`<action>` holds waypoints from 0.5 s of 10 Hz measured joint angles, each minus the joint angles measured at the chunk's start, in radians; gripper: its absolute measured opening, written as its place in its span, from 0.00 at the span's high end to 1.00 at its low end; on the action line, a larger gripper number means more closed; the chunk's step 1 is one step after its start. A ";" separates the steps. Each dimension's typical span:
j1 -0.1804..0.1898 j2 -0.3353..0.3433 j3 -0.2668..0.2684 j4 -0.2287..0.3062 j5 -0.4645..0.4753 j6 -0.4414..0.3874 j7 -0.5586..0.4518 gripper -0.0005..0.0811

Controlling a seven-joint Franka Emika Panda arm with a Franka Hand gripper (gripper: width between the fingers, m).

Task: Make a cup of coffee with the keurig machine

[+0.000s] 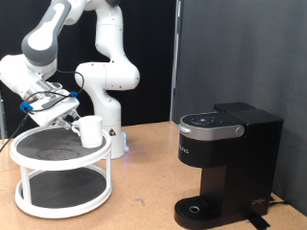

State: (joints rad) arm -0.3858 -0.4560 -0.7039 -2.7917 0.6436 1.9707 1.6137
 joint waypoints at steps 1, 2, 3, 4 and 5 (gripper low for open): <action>0.000 0.000 0.002 0.000 0.003 0.000 0.000 0.53; 0.000 0.000 0.006 0.000 0.006 0.001 0.002 0.78; 0.000 0.000 0.009 0.000 0.009 0.001 0.004 0.78; 0.000 0.000 0.010 0.000 0.012 0.001 0.006 0.92; 0.000 0.000 0.011 0.000 0.013 0.001 0.009 0.98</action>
State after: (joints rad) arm -0.3858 -0.4556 -0.6926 -2.7918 0.6570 1.9714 1.6225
